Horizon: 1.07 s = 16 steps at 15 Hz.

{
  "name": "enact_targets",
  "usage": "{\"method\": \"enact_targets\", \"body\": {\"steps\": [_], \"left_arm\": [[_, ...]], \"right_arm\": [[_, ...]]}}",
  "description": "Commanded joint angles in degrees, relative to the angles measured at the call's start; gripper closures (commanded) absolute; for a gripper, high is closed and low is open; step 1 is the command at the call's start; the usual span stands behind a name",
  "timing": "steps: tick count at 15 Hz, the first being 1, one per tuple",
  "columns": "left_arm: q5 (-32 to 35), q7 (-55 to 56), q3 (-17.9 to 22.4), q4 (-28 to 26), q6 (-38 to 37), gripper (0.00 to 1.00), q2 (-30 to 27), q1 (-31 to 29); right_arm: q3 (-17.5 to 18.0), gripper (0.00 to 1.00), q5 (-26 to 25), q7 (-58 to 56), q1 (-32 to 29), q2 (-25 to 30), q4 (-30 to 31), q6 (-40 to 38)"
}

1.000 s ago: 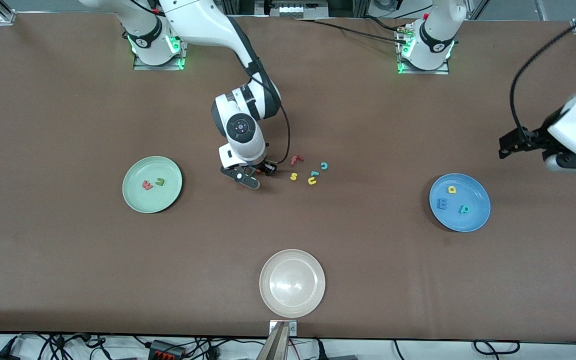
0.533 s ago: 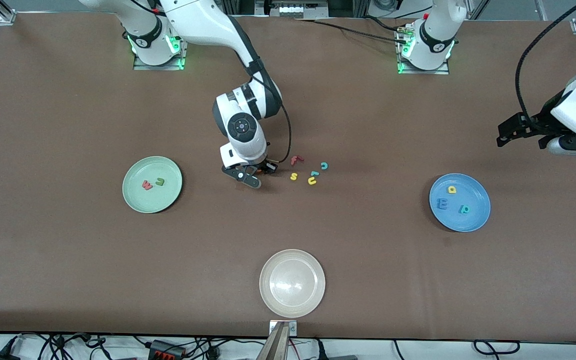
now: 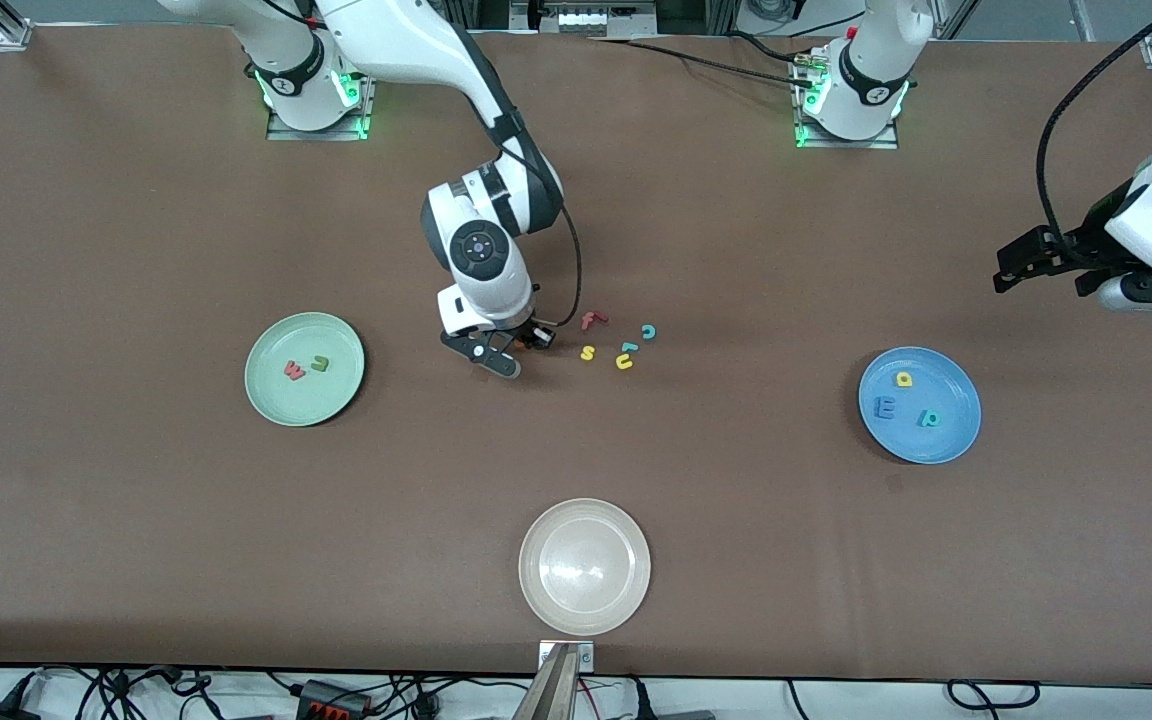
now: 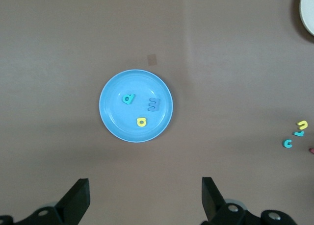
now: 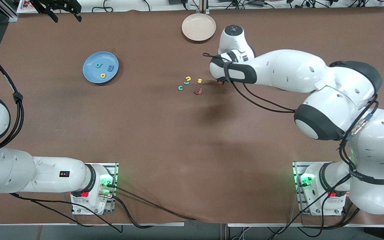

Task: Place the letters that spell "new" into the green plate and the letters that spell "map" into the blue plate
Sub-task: 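Carry the orange e to the green plate and open the right gripper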

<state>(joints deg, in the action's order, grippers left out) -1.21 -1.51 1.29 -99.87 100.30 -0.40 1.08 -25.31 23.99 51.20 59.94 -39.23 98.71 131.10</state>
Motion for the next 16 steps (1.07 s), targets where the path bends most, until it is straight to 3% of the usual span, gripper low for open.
{"method": "enact_targets", "body": {"steps": [1, 3, 7, 10, 16], "left_arm": [[1.6, 0.0, -0.8, 1.3, -1.0, 0.00, 0.0, 0.1], [1.6, -0.2, -0.9, 1.3, -1.0, 0.00, 0.0, 0.1], [1.7, -0.7, -0.9, 1.3, -1.0, 0.00, 0.0, 0.1], [1.7, -0.8, -0.9, 1.3, -1.0, 0.00, 0.0, 0.1], [1.7, -0.7, -0.9, 1.5, -0.8, 0.00, 0.1, 0.2]], "right_arm": [[-7.8, 1.00, -2.2, -6.8, 0.4, 3.0, 0.8, -9.2], [-13.3, 1.00, -3.0, -16.0, 0.2, 3.0, 1.4, -12.1], [-19.1, 1.00, -2.7, -31.1, -0.8, 3.1, 5.8, -12.9], [-19.8, 1.00, -2.5, -36.6, -2.3, 3.0, 9.1, -12.4], [-19.6, 1.00, -2.2, -42.2, -6.6, 2.7, 9.7, -12.9]]}}
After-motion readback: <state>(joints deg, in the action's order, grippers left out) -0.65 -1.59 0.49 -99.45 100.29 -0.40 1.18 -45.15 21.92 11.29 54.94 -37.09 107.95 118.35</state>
